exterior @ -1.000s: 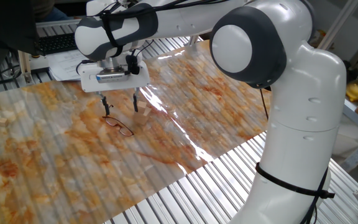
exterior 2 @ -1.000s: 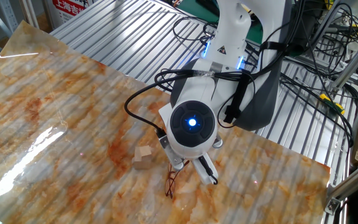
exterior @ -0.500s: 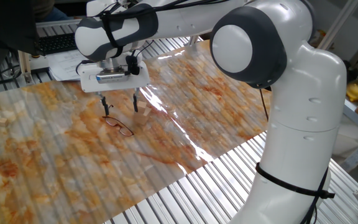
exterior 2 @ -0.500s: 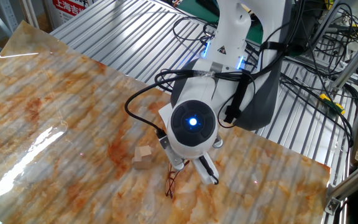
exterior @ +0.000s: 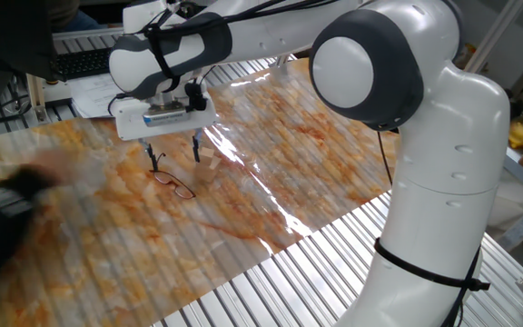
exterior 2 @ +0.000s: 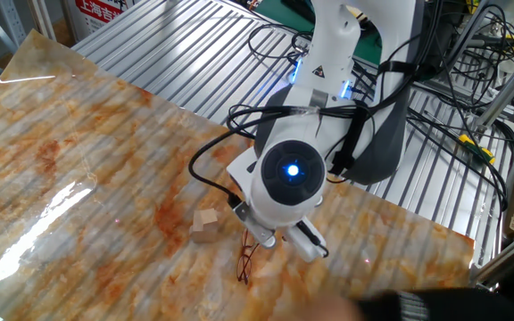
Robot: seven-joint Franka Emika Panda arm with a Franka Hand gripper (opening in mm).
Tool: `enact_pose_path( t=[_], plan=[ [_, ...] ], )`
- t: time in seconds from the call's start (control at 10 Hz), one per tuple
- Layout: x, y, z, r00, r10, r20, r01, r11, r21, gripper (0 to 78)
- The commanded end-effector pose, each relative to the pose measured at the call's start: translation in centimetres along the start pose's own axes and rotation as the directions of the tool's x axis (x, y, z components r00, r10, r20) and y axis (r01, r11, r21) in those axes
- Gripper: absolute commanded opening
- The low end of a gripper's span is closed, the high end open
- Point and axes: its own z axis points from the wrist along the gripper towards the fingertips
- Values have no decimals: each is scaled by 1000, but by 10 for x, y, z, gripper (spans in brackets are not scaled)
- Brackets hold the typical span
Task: Unfold the leg of the glasses (with one hand)
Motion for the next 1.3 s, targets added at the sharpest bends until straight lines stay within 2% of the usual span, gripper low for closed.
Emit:
enact_pose_path(
  t=[0.1, 0.7, 0.9, 1.3],
  plan=[
    [4, -1, 3, 999, -26, 43, 27, 999, -20, 774],
    [12, -3, 10, 997, -38, 63, 40, 999, -28, 774],
    [17, -5, 14, 998, -12, 63, 14, 999, -39, 774],
    [20, -10, 11, 997, 59, 58, -57, 997, -43, 774]
  ],
)
